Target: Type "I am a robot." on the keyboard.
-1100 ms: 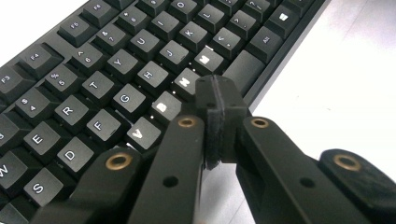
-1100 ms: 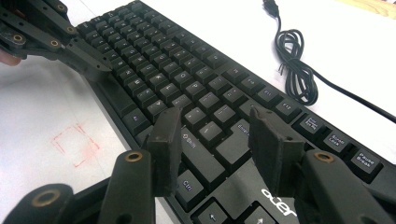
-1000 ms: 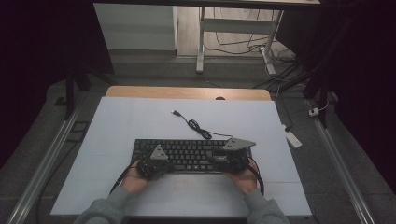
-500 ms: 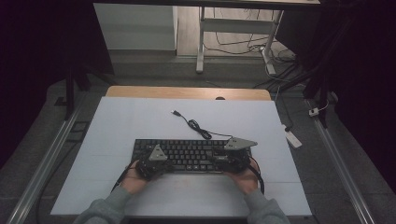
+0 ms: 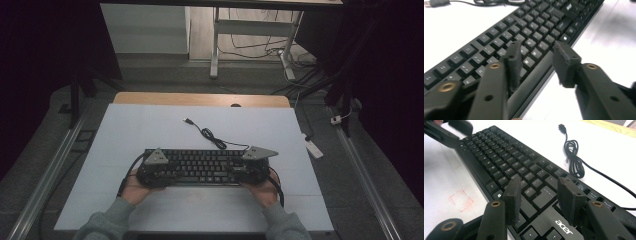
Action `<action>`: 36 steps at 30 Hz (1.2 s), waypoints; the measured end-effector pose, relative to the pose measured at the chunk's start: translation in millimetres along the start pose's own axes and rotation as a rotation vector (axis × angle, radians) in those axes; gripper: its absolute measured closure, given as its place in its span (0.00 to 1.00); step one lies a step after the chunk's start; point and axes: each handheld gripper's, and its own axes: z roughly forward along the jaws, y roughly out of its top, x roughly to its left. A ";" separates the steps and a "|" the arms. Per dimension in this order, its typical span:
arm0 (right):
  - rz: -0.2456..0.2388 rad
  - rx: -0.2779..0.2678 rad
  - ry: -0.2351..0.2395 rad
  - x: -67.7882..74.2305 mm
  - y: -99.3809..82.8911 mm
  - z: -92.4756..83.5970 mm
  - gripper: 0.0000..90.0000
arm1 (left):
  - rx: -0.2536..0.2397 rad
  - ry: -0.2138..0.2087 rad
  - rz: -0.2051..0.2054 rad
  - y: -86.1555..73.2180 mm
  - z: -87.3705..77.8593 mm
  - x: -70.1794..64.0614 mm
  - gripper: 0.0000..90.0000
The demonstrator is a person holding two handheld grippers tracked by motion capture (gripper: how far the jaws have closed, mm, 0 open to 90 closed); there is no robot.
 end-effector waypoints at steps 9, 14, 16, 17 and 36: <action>-0.003 0.010 0.003 0.6 0.2 0.2 0.61 | -0.031 -0.016 -0.082 2.4 -10.7 9.2 0.39; -0.004 0.011 0.005 1.3 0.1 1.2 0.61 | -0.035 -0.014 -0.091 2.3 -12.7 12.0 0.37; -0.008 0.015 0.004 1.8 0.3 1.2 0.61 | -0.033 -0.008 -0.096 1.8 -13.7 13.9 0.36; -0.008 0.014 0.001 2.0 0.3 1.2 0.61 | -0.033 -0.004 -0.097 1.4 -14.7 15.2 0.36; -0.010 0.013 0.002 2.5 0.0 2.4 0.60 | 0.006 0.075 -0.140 -13.9 -20.6 43.4 0.49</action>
